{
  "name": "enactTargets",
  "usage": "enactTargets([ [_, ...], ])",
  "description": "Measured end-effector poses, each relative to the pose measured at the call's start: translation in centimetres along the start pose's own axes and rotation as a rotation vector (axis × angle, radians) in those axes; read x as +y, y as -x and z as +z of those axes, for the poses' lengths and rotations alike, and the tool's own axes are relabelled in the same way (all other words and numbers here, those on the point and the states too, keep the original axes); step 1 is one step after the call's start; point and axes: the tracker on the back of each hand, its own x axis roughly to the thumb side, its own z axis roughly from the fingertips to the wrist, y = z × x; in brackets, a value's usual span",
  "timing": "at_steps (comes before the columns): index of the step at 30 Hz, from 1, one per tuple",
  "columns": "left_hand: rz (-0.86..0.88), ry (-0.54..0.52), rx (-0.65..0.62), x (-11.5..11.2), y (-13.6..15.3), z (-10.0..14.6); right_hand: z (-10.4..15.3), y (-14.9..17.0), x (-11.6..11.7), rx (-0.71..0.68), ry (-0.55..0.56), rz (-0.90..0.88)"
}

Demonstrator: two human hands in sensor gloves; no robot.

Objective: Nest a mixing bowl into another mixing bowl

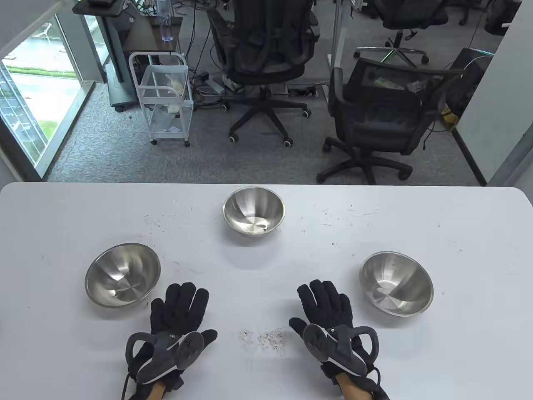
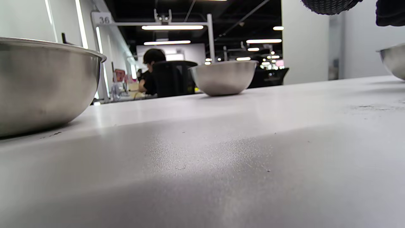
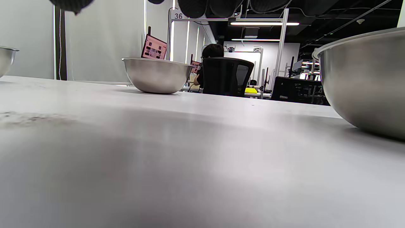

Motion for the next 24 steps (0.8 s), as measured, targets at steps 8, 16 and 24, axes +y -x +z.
enactTargets([
  [8,0.003,0.0,0.005,0.0,0.1,0.0,0.0,-0.2,0.1,-0.005,-0.013,0.001],
  [16,0.025,-0.014,0.028,0.3,0.9,0.1,-0.1,-0.2,0.1,-0.007,-0.022,0.006],
  [24,0.046,-0.093,0.136,1.0,3.0,0.5,-0.1,-0.3,0.2,-0.017,-0.025,-0.009],
])
